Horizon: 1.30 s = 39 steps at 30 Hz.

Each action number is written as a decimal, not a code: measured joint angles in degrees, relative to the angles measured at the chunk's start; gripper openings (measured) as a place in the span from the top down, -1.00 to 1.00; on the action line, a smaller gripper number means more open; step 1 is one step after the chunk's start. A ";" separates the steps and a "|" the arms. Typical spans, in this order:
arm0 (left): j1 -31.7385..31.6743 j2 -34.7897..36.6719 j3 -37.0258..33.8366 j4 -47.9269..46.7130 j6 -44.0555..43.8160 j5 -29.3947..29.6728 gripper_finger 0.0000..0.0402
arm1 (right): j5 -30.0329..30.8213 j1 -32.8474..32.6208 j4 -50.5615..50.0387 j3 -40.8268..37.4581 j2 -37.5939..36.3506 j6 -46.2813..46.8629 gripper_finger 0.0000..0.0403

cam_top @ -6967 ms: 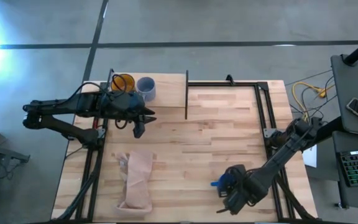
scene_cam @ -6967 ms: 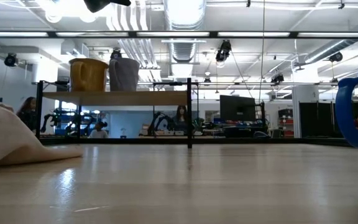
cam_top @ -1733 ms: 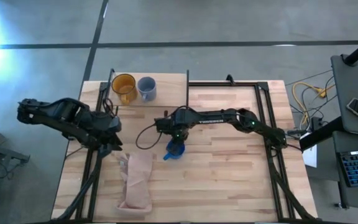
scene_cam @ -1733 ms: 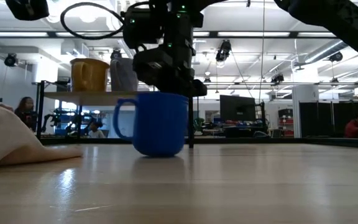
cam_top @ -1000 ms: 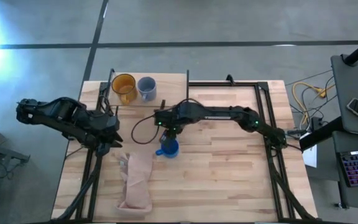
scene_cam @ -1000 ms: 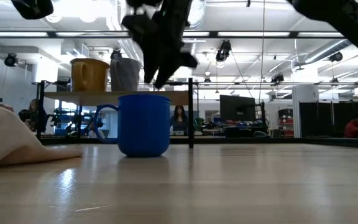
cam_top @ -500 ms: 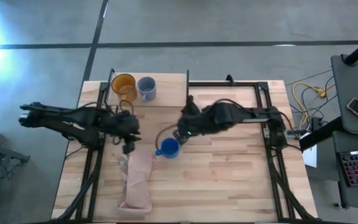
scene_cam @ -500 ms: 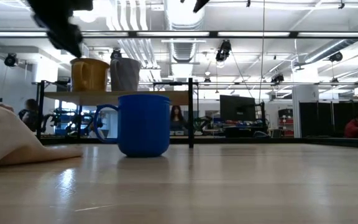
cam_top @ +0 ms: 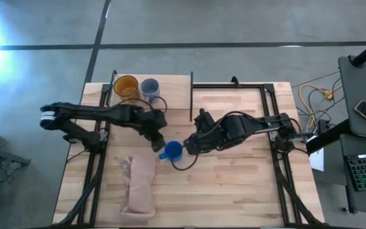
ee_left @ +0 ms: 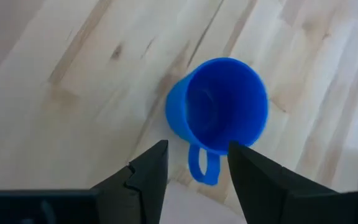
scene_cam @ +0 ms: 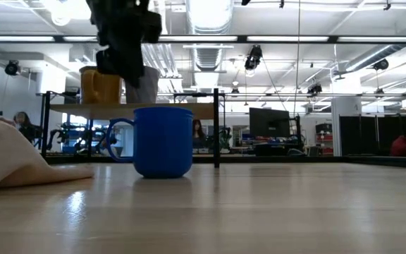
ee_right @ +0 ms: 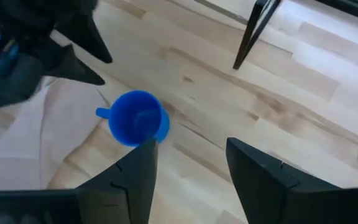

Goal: Stack small to large cups/mugs on shelf
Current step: Put the blue mug on the shelf

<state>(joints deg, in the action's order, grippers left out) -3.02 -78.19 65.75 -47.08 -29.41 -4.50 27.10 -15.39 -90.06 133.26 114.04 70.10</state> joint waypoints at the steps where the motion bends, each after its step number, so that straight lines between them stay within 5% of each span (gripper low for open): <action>1: 0.13 -1.18 0.48 -0.27 0.00 0.08 0.24 | -0.01 -0.15 0.01 -0.16 0.14 0.03 0.08; 15: 0.67 -10.91 1.49 0.63 1.82 0.49 0.23 | -0.04 -2.69 0.04 -1.78 -0.28 0.66 0.08; 30: 1.15 -12.12 0.73 6.19 3.38 0.49 0.24 | -0.04 -3.24 0.04 -2.58 -0.37 2.33 0.09; 39: 1.15 -14.93 0.61 6.82 3.21 0.75 0.50 | -0.27 -4.08 0.04 -2.58 -0.37 3.68 0.10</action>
<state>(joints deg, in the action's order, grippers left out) -1.87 -93.11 66.37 -40.26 -26.20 -3.76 26.83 -19.47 -90.02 130.67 113.67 73.78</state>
